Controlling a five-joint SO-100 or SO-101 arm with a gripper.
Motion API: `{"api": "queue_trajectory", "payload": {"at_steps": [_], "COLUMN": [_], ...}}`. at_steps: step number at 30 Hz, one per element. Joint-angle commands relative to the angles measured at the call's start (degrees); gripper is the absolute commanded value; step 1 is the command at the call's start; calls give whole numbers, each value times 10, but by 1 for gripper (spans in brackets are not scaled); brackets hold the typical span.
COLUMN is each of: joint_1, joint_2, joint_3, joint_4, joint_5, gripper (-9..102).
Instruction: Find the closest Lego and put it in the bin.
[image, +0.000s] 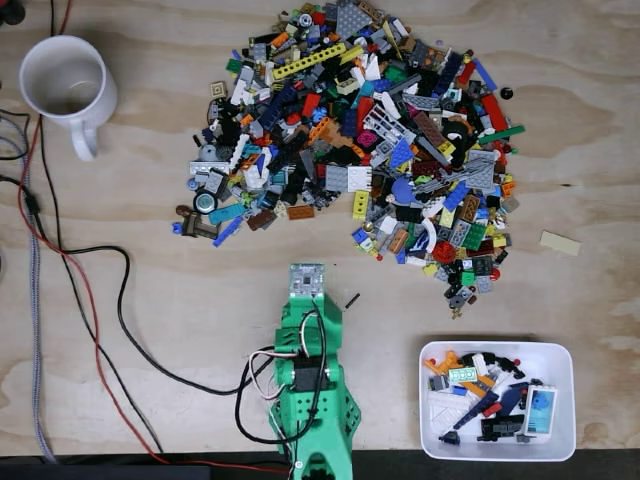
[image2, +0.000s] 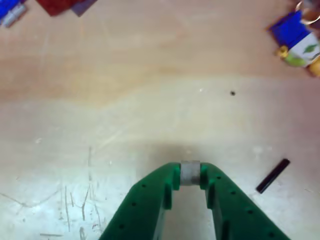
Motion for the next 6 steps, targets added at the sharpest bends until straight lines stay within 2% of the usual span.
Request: {"api": "queue_trajectory", "payload": {"at_steps": [1,6], "joint_1": [-18,-28], "joint_2": [4,4], "joint_3": [33,33], "joint_4": [-27,-35], "joint_5": [13,26], "gripper": [0,0]}}
